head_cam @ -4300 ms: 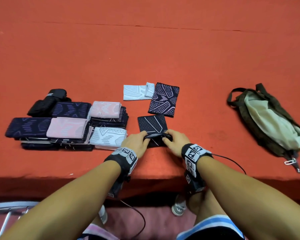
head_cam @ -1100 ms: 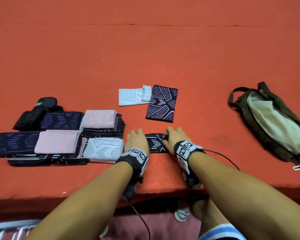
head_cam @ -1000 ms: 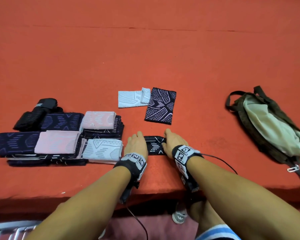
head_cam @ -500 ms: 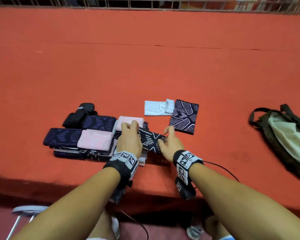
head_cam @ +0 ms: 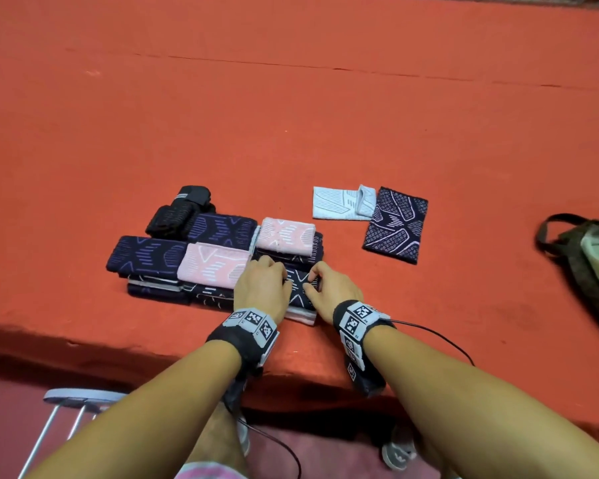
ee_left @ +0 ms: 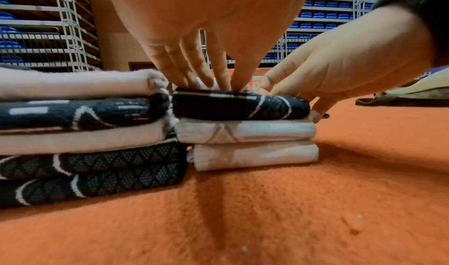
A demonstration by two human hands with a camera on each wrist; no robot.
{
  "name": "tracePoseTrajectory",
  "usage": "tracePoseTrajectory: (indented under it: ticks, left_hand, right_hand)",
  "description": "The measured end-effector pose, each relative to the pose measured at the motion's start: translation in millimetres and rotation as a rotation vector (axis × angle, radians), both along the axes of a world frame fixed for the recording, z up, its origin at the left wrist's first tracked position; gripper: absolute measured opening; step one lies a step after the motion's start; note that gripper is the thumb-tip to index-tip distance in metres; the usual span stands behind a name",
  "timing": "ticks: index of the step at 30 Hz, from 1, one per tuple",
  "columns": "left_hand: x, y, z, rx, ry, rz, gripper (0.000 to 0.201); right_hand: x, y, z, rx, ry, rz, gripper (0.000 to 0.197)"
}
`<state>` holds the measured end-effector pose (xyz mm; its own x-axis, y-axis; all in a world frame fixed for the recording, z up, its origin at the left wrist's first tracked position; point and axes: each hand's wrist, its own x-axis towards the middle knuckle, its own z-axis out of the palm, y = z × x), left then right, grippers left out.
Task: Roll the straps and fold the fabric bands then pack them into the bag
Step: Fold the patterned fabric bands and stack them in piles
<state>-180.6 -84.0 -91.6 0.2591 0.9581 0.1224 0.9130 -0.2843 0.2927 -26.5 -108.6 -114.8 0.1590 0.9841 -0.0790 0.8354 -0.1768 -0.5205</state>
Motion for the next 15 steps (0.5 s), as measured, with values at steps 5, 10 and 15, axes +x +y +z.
tracePoseTrajectory:
  ticks: [5,10,15]
  left_hand:
    - [2.0,-5.0,-5.5,-0.040,0.125,-0.006,0.025]
    - [12.6,-7.3,8.3,-0.014,0.073,-0.044,0.023]
    - [72.2,-21.5,22.7,-0.039,-0.163,-0.298,0.025]
  right_hand:
    - [-0.6,-3.6,-0.3,0.017,-0.053,0.001,0.018]
    - [14.9,-1.4,6.3,0.017,-0.004,0.038,0.019]
    - [76.6,-1.5,13.8,-0.001,0.056,-0.100,0.022]
